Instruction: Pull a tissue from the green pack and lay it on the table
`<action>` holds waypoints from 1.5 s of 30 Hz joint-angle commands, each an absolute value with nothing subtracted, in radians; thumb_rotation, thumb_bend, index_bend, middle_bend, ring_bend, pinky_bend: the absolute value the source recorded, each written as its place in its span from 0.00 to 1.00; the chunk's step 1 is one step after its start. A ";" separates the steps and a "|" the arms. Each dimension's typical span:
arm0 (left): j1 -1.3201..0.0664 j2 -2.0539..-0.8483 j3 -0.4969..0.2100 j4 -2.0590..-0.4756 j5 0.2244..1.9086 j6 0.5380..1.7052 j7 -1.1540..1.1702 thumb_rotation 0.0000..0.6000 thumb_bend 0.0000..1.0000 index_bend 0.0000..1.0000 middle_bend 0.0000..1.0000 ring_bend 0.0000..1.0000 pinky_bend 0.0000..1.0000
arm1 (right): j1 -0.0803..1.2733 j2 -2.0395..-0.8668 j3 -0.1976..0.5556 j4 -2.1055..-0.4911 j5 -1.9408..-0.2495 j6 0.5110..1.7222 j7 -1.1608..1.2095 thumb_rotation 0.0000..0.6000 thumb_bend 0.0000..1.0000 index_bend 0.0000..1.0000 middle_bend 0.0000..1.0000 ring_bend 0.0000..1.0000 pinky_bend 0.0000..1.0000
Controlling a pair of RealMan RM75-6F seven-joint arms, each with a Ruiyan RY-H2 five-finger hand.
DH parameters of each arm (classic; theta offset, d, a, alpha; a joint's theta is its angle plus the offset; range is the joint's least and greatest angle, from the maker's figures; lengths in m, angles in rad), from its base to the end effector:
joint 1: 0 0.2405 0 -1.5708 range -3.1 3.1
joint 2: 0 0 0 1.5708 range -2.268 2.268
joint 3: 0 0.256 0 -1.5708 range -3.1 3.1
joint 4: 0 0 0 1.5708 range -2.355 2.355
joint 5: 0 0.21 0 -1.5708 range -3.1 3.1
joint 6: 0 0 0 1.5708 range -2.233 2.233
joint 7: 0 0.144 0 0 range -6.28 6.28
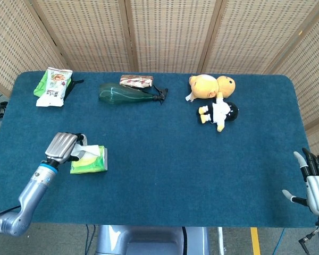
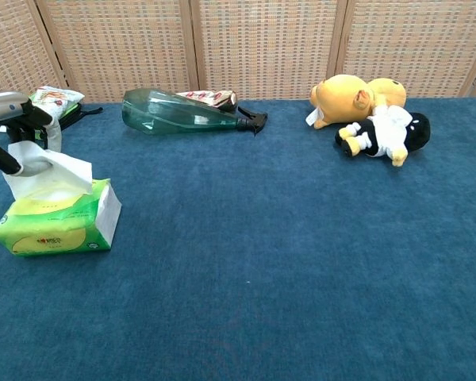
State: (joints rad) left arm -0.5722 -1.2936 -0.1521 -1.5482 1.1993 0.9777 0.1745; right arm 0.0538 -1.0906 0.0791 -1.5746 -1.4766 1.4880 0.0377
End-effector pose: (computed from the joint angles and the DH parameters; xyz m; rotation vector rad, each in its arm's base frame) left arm -0.2260 0.3285 0.0653 -1.7313 -0.9983 -0.8461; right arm -0.3262 -0.1778 0.1784 1.3315 -0.8844 0.8761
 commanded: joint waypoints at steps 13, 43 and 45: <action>-0.573 -1.197 -0.256 -1.720 1.266 1.144 0.161 1.00 0.42 0.57 0.53 0.57 0.50 | 0.055 -1.087 0.077 -1.578 -1.480 1.486 0.042 1.00 0.00 0.00 0.00 0.00 0.00; -0.820 -1.763 -0.160 -1.577 1.024 0.912 0.418 1.00 0.07 0.16 0.09 0.15 0.29 | 0.075 -1.081 0.085 -1.547 -1.449 1.436 0.105 1.00 0.00 0.00 0.00 0.00 0.00; -0.823 -1.752 -0.169 -1.601 1.010 0.921 0.434 1.00 0.00 0.00 0.00 0.00 0.08 | 0.074 -1.080 0.086 -1.546 -1.446 1.435 0.109 1.00 0.00 0.00 0.00 0.00 0.00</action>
